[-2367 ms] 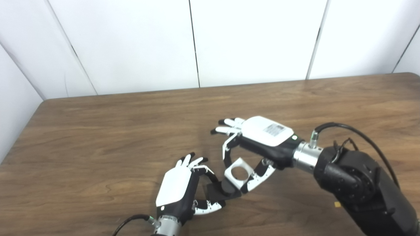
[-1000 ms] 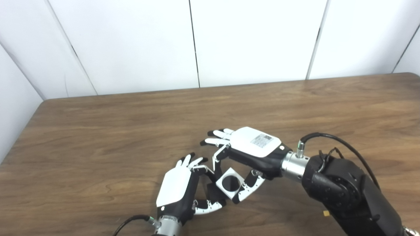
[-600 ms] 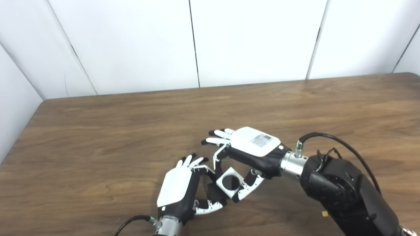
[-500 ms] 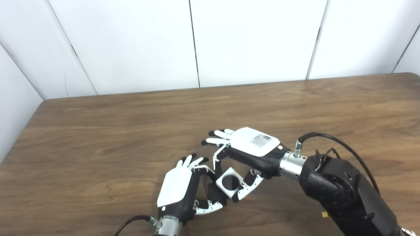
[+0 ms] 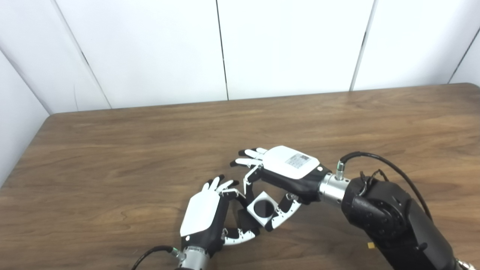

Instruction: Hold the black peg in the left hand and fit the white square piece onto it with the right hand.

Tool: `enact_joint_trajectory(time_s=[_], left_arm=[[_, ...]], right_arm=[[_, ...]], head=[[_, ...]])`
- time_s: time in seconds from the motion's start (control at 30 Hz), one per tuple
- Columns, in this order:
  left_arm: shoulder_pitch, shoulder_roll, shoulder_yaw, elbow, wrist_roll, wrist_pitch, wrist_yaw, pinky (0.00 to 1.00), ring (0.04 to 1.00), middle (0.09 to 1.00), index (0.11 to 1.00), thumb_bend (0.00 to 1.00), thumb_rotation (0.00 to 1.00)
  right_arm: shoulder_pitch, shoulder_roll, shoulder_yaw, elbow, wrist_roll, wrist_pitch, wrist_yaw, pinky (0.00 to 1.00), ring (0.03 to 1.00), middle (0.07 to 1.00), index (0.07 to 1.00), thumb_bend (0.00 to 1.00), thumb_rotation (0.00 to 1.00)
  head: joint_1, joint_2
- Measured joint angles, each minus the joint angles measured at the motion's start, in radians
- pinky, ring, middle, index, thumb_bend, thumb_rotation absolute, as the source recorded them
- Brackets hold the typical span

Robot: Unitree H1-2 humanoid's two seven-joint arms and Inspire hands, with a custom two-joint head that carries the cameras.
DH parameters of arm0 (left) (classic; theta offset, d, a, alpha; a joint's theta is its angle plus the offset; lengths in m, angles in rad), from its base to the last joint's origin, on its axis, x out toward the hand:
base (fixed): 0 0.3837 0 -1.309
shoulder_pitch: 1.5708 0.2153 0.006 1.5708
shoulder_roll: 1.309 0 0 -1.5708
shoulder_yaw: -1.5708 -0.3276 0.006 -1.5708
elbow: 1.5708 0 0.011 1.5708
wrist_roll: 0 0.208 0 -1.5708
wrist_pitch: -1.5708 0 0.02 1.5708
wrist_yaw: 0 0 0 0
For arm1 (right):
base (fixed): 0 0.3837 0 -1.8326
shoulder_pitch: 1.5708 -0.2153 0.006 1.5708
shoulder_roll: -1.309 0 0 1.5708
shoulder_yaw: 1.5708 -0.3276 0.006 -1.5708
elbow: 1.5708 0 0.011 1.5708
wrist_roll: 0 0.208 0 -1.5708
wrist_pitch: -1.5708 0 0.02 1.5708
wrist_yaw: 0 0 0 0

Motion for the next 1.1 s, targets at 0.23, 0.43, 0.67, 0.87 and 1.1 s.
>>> enact_joint_trajectory(time_s=[0.23, 0.43, 0.67, 0.87, 1.1], left_arm=[[-0.003, -0.004, -0.003, -0.001, 0.000, 0.009, -0.007, 1.00, 0.995, 0.879, 0.484, 0.50, 0.08], [-0.005, -0.006, -0.007, -0.004, 0.006, 0.026, -0.017, 1.00, 0.995, 0.879, 0.485, 0.50, 0.08], [-0.006, -0.010, -0.013, -0.005, 0.020, 0.028, -0.022, 1.00, 0.995, 0.876, 0.484, 0.50, 0.08], [-0.006, -0.011, -0.012, -0.005, 0.021, 0.031, -0.027, 1.00, 0.992, 0.871, 0.488, 0.50, 0.08], [-0.008, -0.014, -0.012, -0.009, 0.043, 0.034, -0.045, 1.00, 0.977, 0.865, 0.581, 0.58, 0.31]], right_arm=[[0.017, 0.000, 0.000, 0.027, 0.001, -0.002, -0.009, 1.00, 1.000, 0.938, 0.493, 0.52, 0.16], [0.024, -0.001, 0.000, 0.039, 0.001, -0.016, -0.024, 1.00, 1.000, 0.938, 0.493, 0.52, 0.16], [0.033, -0.002, 0.002, 0.064, -0.004, -0.018, -0.030, 1.00, 1.000, 0.941, 0.626, 0.86, 0.30], [0.042, -0.014, 0.004, 0.071, -0.011, -0.019, -0.026, 1.00, 1.000, 0.944, 0.684, 0.93, 0.32], [0.042, -0.012, 0.000, 0.072, -0.008, -0.016, -0.026, 1.00, 1.000, 0.964, 0.711, 0.96, 0.32]], head=[[0.003, 0.000], [0.006, 0.002], [0.006, -0.002], [0.006, -0.003], [0.006, -0.003]])
